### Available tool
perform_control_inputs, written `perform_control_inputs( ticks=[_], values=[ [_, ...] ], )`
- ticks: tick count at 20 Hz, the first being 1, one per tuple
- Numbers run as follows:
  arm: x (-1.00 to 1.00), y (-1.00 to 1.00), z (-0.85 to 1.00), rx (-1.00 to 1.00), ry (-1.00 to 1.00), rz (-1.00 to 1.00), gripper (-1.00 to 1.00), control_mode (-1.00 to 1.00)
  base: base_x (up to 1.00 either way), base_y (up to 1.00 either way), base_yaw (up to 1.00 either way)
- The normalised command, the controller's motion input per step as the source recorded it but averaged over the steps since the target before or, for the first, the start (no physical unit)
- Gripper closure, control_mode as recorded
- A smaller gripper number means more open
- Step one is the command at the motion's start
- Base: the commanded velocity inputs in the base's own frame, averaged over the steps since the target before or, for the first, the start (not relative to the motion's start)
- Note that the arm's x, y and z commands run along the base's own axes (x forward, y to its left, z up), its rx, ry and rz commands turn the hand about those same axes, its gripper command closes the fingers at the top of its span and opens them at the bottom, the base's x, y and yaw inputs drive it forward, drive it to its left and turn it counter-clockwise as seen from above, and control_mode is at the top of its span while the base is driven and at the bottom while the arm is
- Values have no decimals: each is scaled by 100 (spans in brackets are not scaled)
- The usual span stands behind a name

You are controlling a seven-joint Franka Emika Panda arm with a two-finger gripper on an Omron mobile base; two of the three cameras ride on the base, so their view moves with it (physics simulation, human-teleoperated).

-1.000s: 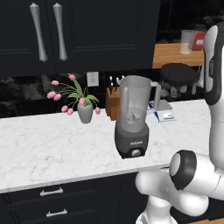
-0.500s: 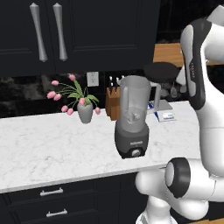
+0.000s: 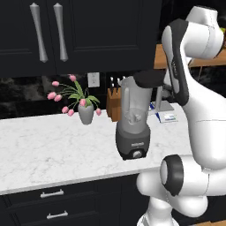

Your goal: Close the lid blender by securely placing the lid on top.

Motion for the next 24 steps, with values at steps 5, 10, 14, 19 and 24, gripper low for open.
perform_control_inputs(
  ticks=[5,10,14,19,24],
  values=[
    [14,42,0,0,11,-12,100,-100,0,0,0],
    [14,33,0,0,5,-12,100,-100,0,0,0],
    [17,11,0,0,0,-16,100,-100,0,0,0],
    [16,0,0,0,-1,-23,100,-100,0,0,0],
    [17,4,0,0,-1,-24,100,-100,0,0,0]
  ],
)
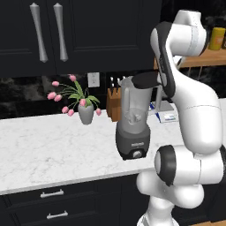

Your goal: Close the lid blender by securely placing the lid on top.

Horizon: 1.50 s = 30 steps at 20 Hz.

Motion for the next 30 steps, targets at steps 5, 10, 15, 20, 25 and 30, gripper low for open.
perform_control_inputs(
  ticks=[5,10,15,20,25,30],
  values=[
    [17,22,0,0,0,-21,100,-100,0,0,0],
    [5,34,0,0,0,-19,100,-100,0,0,0],
    [0,39,0,3,0,-18,100,-100,0,0,0],
    [1,37,0,9,0,-19,100,-100,0,0,0],
    [10,36,0,11,0,-19,100,-100,0,0,0],
    [21,36,0,10,0,-20,100,-100,0,0,0]
  ],
)
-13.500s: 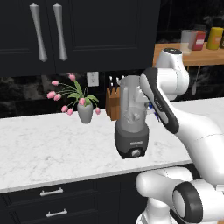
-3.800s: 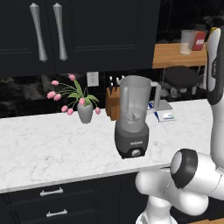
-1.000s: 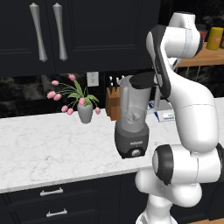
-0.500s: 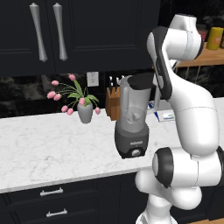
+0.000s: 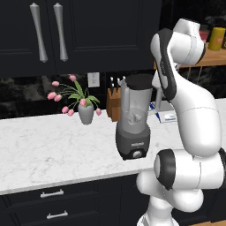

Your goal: Close the lid blender by securely placing the lid on top.

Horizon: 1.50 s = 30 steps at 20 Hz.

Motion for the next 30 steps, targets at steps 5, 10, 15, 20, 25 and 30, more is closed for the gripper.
perform_control_inputs(
  ticks=[5,10,15,20,25,30],
  values=[
    [24,41,0,5,0,-21,100,-100,0,0,0],
    [22,41,0,0,0,-21,100,-100,0,0,0],
    [21,32,0,0,0,-20,100,-100,0,0,0],
    [5,7,0,0,0,-23,100,-100,0,0,0],
    [0,0,0,0,4,-24,100,-100,0,0,0],
    [0,6,0,0,8,-22,100,-100,0,0,0]
  ],
)
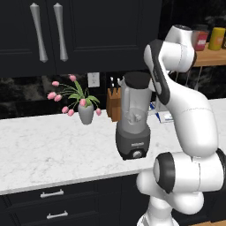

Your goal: Close the lid blender by securely placing the lid on top.

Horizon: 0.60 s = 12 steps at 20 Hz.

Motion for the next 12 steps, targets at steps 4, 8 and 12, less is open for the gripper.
perform_control_inputs(
  ticks=[4,8,12],
  values=[
    [0,26,0,0,8,-18,100,-100,0,0,0],
    [0,35,0,0,7,-15,100,-100,0,0,0],
    [-5,39,0,0,5,-11,100,-100,0,0,0]
  ],
)
